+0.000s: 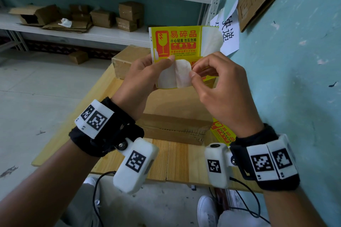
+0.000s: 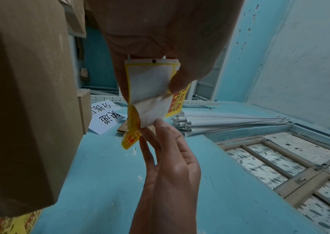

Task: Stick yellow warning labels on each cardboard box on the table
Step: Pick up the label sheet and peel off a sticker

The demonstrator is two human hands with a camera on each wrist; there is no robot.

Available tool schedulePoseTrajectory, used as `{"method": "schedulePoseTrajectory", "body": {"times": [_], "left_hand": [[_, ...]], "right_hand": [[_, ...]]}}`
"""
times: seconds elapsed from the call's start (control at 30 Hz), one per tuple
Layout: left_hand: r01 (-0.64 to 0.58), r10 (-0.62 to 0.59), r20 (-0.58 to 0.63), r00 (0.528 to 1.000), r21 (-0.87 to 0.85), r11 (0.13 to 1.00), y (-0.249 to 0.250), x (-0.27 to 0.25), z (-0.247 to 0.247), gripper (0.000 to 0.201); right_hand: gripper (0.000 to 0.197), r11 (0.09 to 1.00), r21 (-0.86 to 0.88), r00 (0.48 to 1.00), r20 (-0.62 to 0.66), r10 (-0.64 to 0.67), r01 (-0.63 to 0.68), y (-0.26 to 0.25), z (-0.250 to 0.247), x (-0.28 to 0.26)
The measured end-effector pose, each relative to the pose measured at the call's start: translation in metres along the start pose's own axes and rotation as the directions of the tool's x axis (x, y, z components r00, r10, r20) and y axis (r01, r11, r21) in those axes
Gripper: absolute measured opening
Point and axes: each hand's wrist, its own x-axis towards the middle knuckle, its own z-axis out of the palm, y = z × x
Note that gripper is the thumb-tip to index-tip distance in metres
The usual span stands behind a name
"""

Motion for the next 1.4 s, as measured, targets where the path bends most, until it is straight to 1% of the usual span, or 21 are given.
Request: {"method": "schedulePoseTrajectory", "body": {"times": [0.43,0.67,0.83,0.93,1.4], "left_hand": [[0.009,-0.009,-0.036,0.999,0.000,1.000,0.000,0.000,-0.003,0.014],[-0.008,0.009,-0.034,0.999,0.006,1.000,0.000,0.001,-0.006,0.015],[-0.031,0.032,-0.045,0.998,0.030,0.999,0.000,0.002,-0.007,0.017],[-0.054,0.055,-0.029,0.998,0.028,0.998,-0.001,0.002,-0.008,0.019],[-0.053,0.053,-0.042,0.998,0.002,0.999,-0.003,0.005,-0.013,0.018]], "right_hand": [[0.007,0.999,-0.020,0.999,-0.008,0.034,-0.034,0.002,-0.004,-0.001],[0.007,0.998,0.011,0.997,-0.030,0.064,-0.064,0.004,-0.009,0.000],[0.008,0.998,0.003,0.997,-0.040,0.064,-0.064,0.008,-0.011,0.001],[0.008,0.998,-0.001,0.997,-0.036,0.070,-0.070,0.009,-0.012,0.000],[0.006,0.997,-0.001,0.996,-0.051,0.075,-0.075,0.011,-0.017,0.001]]}}
